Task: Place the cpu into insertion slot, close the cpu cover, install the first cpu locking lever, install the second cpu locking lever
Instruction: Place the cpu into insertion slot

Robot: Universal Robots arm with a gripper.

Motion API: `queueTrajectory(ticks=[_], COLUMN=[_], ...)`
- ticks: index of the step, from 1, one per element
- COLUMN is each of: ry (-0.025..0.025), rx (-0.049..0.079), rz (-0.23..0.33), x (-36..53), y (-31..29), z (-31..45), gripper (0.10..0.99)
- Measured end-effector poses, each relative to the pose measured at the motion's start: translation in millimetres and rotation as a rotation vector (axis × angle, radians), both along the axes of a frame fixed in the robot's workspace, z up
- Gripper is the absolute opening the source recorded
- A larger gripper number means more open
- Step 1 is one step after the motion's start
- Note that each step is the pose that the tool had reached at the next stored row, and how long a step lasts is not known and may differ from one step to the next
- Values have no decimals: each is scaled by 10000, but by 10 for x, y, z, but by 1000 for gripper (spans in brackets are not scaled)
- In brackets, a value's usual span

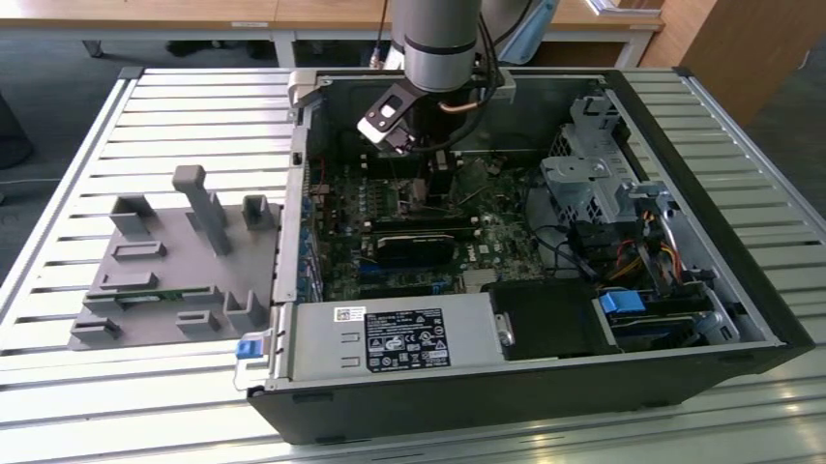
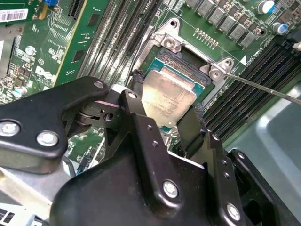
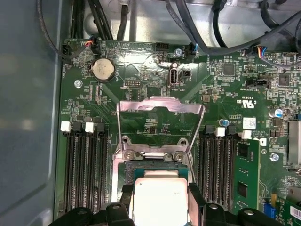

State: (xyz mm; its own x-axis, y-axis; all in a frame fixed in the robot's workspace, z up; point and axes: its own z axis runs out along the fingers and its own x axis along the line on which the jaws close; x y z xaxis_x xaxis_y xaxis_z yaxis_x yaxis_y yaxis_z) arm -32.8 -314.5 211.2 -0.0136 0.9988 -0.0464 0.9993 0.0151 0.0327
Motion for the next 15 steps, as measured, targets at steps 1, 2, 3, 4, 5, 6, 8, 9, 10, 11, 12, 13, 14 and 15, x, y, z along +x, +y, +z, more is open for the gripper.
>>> queueTrajectory(ticks=[1,2,3,4,5,6,8,9,10,11,12,13,14,15], ry=[0,0,-1,0,1,0,0,1,0,0,0,1,0,0], rx=[0,1,2,1,0,1,0,-1,0,0,0,0,0,1], rz=[1,0,0,0,1,1,1,0,0,1,1,1,1,0], x=[0,0,0,0,0,0,0,0,0,0,0,0,0,0], y=[5,10,15,18,21,23,26,27,29,30,31,32,33,34], z=[-3,-7,-12,-19,-28,-41,-67,-78,-87,-92,-97,-104,-111,-117], gripper=[541,541,541,541,541,541,541,541,541,541,541,541,541,541])
